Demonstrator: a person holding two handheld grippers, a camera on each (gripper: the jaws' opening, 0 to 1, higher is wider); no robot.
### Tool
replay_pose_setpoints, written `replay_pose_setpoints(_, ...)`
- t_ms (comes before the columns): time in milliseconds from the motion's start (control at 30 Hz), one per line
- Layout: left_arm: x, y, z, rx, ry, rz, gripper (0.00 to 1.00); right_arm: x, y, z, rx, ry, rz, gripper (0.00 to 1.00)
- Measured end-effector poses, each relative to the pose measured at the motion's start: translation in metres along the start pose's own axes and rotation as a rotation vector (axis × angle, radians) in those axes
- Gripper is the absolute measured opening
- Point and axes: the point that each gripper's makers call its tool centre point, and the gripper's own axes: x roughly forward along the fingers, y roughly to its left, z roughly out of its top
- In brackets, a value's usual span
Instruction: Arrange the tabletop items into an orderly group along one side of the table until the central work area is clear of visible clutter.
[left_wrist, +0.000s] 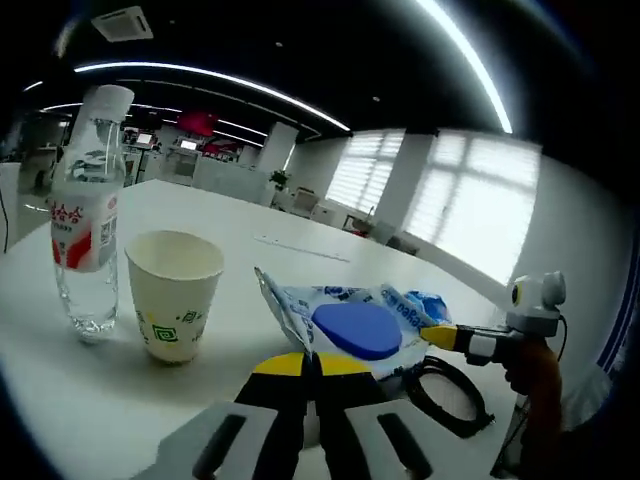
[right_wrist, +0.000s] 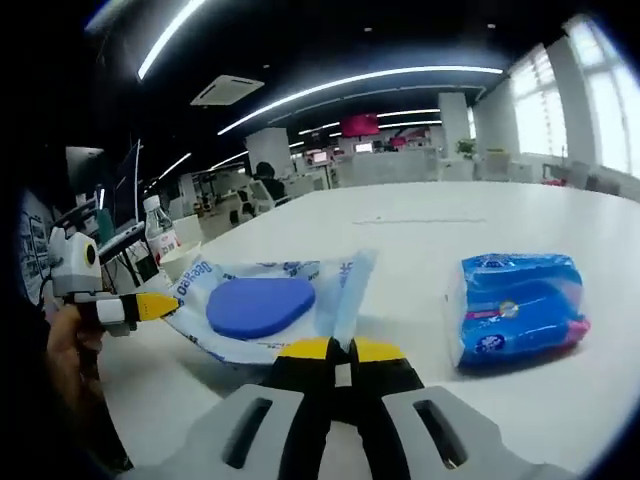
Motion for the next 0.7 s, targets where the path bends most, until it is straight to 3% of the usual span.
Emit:
replay_pose_setpoints(333,0.022,0.009,0.006,0.057,0.008,0.072,0.0,0.008,-0.004,-0.001,-0.014,0.011,-0.044,0.04)
replay_pose_setpoints(500,0.031,0.023,0.007,0.087,0.025,0.129,0.0,0.019,0.0,-0.004,-0.025,0.022,-0.058,0.04)
replay_pose_setpoints(567,0.033,0.026,0.007,0.084,0.024,0.134,0.0,0.022,0.001,-0.006,-0.029,0.028,-0.07,0.04)
replay_pose_setpoints(633,0.032,0.022,0.007,0.025,0.006,0.106,0.0,0.023,-0.005,-0.007,-0.063,0.04,-0.112,0.04)
replay_pose_setpoints(700,0.033,0.023,0.007,0.054,0.006,0.119,0.0,0.025,-0.005,-0.008,-0.061,0.035,-0.114,0.04)
